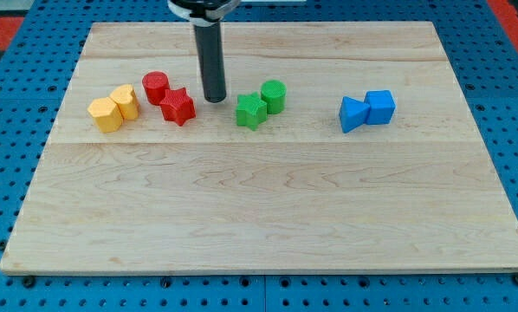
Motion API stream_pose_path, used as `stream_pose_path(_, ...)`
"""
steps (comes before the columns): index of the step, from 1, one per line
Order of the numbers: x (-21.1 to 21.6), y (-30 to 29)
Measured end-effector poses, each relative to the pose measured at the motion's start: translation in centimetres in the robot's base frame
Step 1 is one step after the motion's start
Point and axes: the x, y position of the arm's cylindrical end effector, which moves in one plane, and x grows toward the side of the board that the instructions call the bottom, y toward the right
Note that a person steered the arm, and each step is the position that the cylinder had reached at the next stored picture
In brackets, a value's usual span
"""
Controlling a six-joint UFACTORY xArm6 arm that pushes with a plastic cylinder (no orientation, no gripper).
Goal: Move the green circle into the blue blocks
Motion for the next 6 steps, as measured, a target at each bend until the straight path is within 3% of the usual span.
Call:
stream_pose_path(3,1.8,9.6)
stream_pose_path(4,0.6,5.9)
stream_pose_path(5,-2.1,7.4)
stream_pose_path(6,-1.8,18.5)
